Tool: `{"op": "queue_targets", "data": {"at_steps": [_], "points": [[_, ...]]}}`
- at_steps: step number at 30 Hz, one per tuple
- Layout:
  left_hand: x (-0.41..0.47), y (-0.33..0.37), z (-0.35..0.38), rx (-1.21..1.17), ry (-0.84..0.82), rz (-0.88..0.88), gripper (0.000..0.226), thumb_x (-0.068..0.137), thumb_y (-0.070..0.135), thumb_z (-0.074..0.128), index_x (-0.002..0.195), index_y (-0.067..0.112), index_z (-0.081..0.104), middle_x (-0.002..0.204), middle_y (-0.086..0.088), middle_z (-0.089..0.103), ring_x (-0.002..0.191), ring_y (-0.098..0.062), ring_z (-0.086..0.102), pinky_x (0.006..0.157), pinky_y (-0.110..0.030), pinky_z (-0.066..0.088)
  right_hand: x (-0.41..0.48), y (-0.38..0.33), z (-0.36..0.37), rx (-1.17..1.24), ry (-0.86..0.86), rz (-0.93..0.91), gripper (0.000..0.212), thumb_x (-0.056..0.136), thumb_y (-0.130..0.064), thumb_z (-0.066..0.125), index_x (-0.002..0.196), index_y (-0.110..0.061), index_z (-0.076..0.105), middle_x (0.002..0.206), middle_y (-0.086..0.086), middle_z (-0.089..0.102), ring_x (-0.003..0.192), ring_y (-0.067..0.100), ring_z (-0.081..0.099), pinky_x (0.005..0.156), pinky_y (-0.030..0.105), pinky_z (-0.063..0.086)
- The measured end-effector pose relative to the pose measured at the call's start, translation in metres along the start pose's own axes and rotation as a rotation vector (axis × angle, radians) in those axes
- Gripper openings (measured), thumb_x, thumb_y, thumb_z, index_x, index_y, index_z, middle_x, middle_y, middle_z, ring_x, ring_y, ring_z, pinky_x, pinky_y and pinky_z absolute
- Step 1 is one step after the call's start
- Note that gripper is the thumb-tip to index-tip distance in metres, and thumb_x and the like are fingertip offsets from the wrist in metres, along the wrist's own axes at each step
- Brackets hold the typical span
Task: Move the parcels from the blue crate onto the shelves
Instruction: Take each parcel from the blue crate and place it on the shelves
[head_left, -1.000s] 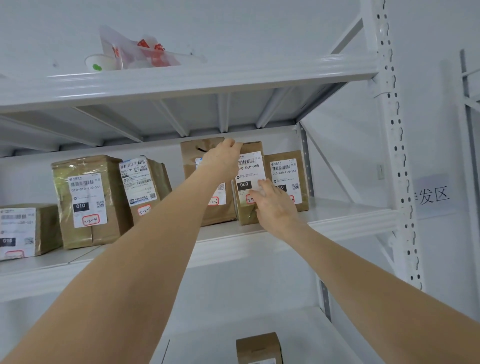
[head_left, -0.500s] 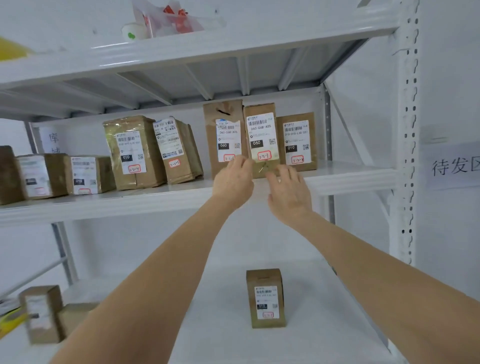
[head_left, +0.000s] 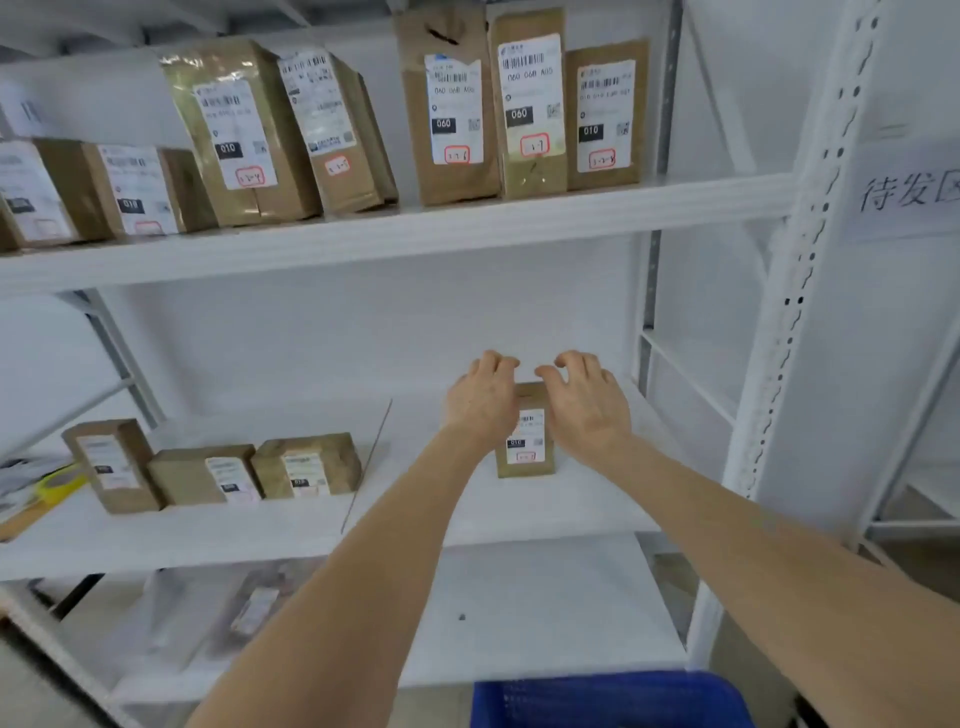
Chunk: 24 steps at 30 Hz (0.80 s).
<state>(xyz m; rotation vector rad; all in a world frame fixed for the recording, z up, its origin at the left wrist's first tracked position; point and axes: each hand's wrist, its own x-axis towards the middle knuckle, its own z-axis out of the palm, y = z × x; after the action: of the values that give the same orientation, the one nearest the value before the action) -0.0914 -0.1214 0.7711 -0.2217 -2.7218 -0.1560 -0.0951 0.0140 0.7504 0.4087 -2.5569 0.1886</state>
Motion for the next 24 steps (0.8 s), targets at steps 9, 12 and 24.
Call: {"op": "queue_targets", "data": {"at_steps": [9,12,24], "points": [[-0.097,0.005,0.127,-0.023,-0.339,-0.042,0.05,0.093,0.012,0.046,0.141,0.013,0.033,0.139,-0.006,0.035,0.127,-0.023,0.038,0.092,-0.035,0.042,-0.122,0.008,0.092,0.033,-0.352,0.066,0.049,0.09,-0.013,0.053,0.137,-0.019,0.041,0.134,0.006,0.037,0.124,0.025,0.035,0.095,0.034,0.037],[-0.12,0.015,0.173,-0.029,-0.447,-0.057,0.05,0.094,0.012,0.046,0.142,0.014,0.032,0.14,-0.006,0.035,0.126,-0.023,0.039,0.092,-0.034,0.042,-0.152,0.024,0.129,0.035,-0.489,0.062,0.045,0.092,-0.015,0.051,0.136,-0.02,0.043,0.135,0.005,0.035,0.125,0.024,0.034,0.095,0.032,0.037],[-0.188,0.086,0.39,-0.181,-0.88,-0.266,0.05,0.095,0.011,0.046,0.143,0.01,0.03,0.141,-0.008,0.033,0.117,-0.026,0.049,0.074,-0.035,0.045,-0.266,0.137,0.307,0.183,-0.865,0.192,0.065,0.092,-0.016,0.057,0.146,-0.025,0.021,0.144,0.007,0.022,0.108,0.026,0.051,0.062,0.032,0.046]]}}
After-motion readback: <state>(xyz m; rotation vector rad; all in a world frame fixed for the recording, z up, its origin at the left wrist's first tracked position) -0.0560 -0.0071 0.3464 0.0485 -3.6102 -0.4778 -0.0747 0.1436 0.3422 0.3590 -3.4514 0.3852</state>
